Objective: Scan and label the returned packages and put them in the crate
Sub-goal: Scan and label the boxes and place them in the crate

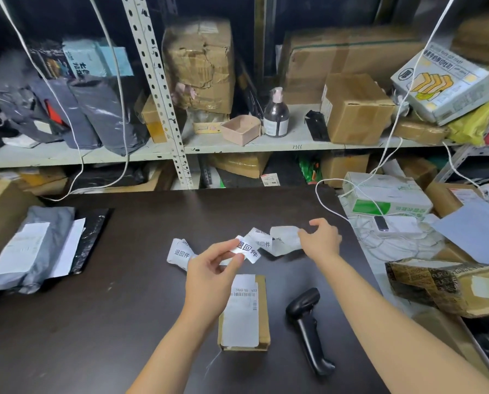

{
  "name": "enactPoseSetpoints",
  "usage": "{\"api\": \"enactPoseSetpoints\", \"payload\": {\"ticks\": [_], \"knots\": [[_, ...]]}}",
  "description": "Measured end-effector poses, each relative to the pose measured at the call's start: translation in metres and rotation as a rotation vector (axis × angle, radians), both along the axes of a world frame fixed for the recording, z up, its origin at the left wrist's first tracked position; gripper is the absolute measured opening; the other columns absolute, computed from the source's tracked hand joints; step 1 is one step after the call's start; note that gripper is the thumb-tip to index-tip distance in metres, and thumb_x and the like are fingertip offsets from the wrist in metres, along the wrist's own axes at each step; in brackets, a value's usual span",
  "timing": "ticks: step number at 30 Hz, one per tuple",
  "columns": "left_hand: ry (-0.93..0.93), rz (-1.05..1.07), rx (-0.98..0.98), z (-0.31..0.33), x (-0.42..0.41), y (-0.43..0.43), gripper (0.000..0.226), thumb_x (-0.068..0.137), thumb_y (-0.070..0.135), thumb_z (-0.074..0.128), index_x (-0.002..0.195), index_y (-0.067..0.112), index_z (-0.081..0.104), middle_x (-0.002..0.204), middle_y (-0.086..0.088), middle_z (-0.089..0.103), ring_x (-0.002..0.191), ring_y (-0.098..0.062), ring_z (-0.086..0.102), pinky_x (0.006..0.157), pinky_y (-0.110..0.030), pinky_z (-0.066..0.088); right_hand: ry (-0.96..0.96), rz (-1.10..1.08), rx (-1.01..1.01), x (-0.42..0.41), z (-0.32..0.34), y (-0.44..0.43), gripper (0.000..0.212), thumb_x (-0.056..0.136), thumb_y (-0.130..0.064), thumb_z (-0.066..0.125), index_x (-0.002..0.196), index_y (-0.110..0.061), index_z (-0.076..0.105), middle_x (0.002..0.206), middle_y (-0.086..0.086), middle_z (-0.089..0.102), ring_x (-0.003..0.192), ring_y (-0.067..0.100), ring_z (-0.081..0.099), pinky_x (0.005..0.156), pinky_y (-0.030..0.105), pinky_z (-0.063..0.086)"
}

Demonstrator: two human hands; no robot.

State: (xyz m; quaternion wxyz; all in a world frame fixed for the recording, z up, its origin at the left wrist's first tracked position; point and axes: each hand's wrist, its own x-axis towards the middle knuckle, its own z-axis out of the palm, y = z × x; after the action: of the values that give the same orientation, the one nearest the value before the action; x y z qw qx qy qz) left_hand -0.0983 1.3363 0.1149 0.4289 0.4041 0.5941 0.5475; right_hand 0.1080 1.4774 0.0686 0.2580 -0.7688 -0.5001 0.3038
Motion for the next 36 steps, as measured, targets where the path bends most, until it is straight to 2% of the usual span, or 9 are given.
{"api": "enactPoseSetpoints", "payload": {"ticks": [2, 6, 8, 12, 14, 17, 22, 30, 36], "knots": [[-0.026, -0.038, -0.036, -0.006, -0.004, -0.004, 0.029, 0.088, 0.014, 0.074, 0.103, 0.038, 0.076, 0.102, 0.012, 0.075, 0.095, -0.007, 0.069, 0.083, -0.029, 0.056, 0.024, 0.021, 0.055, -0.007, 0.012, -0.019, 0.038, 0.091, -0.027, 0.064, 0.127, -0.017, 0.06, 0.129, 0.01, 0.056, 0.123, 0.031, 0.048, 0.098, 0.039, 0.044], [-0.068, -0.065, -0.077, -0.02, -0.008, -0.013, 0.036, 0.084, 0.007, 0.077, 0.105, 0.036, 0.077, 0.101, 0.004, 0.076, 0.098, -0.017, 0.07, 0.089, -0.036, 0.057, 0.714, 0.219, -0.188, -0.031, 0.033, -0.076, 0.031, 0.091, -0.033, 0.071, 0.118, -0.018, 0.064, 0.107, 0.006, 0.076, 0.096, 0.019, 0.074, 0.087, 0.035, 0.057], [-0.088, -0.066, -0.105, -0.027, -0.009, -0.019, 0.036, 0.083, 0.005, 0.078, 0.105, 0.033, 0.078, 0.096, 0.001, 0.076, 0.096, -0.016, 0.071, 0.088, -0.032, 0.057, 0.858, 0.267, -0.26, -0.043, 0.033, -0.1, 0.034, 0.089, -0.03, 0.075, 0.118, -0.018, 0.064, 0.103, 0.009, 0.077, 0.094, 0.023, 0.075, 0.083, 0.035, 0.059], [-0.149, -0.035, -0.163, -0.037, -0.012, -0.032, 0.019, 0.083, 0.013, 0.079, 0.1, 0.022, 0.08, 0.096, 0.0, 0.078, 0.094, -0.011, 0.072, 0.08, -0.022, 0.054, 0.814, 0.15, -0.222, -0.054, 0.02, -0.127, 0.036, 0.082, -0.01, 0.081, 0.113, -0.02, 0.066, 0.096, 0.009, 0.078, 0.088, 0.026, 0.073, 0.084, 0.033, 0.06], [-0.114, 0.014, -0.158, -0.042, -0.012, -0.037, 0.007, 0.084, 0.012, 0.078, 0.087, 0.017, 0.081, 0.09, 0.001, 0.078, 0.085, -0.006, 0.072, 0.071, -0.015, 0.052, 0.766, 0.142, -0.208, -0.056, 0.015, -0.136, 0.034, 0.081, -0.008, 0.08, 0.109, -0.02, 0.066, 0.092, 0.005, 0.078, 0.079, 0.019, 0.071, 0.07, 0.024, 0.056], [-0.058, 0.086, -0.194, -0.05, -0.012, -0.043, 0.009, 0.079, 0.005, 0.08, 0.076, 0.013, 0.079, 0.079, -0.002, 0.077, 0.078, -0.012, 0.072, 0.073, -0.023, 0.057, 0.679, 0.12, -0.202, -0.062, 0.009, -0.148, 0.032, 0.08, -0.008, 0.081, 0.104, -0.022, 0.066, 0.09, -0.001, 0.078, 0.077, 0.011, 0.074, 0.06, 0.017, 0.05], [0.012, 0.112, -0.245, -0.065, -0.016, -0.048, 0.012, 0.075, 0.001, 0.08, 0.081, 0.011, 0.075, 0.077, -0.005, 0.075, 0.074, -0.024, 0.072, 0.074, -0.039, 0.058, 0.541, 0.043, -0.165, -0.073, -0.003, -0.154, 0.028, 0.08, -0.007, 0.08, 0.096, -0.024, 0.065, 0.091, -0.002, 0.075, 0.084, 0.013, 0.073, 0.066, 0.024, 0.049], [0.139, 0.037, -0.208, -0.078, -0.007, -0.041, 0.015, 0.079, 0.003, 0.074, 0.08, 0.018, 0.072, 0.073, 0.004, 0.072, 0.063, -0.015, 0.072, 0.068, -0.031, 0.057, 0.423, -0.027, -0.09, -0.068, -0.019, -0.158, 0.024, 0.081, -0.015, 0.08, 0.09, -0.029, 0.063, 0.083, -0.01, 0.073, 0.081, 0.009, 0.068, 0.064, 0.028, 0.048], [0.26, 0.018, -0.254, -0.088, 0.007, -0.031, 0.019, 0.077, 0.005, 0.075, 0.075, 0.023, 0.07, 0.073, 0.009, 0.07, 0.072, -0.012, 0.068, 0.072, -0.034, 0.059, 0.299, -0.022, -0.062, -0.062, -0.033, -0.155, 0.028, 0.082, -0.016, 0.08, 0.087, -0.032, 0.058, 0.079, -0.014, 0.068, 0.078, 0.006, 0.064, 0.063, 0.026, 0.048]]}}
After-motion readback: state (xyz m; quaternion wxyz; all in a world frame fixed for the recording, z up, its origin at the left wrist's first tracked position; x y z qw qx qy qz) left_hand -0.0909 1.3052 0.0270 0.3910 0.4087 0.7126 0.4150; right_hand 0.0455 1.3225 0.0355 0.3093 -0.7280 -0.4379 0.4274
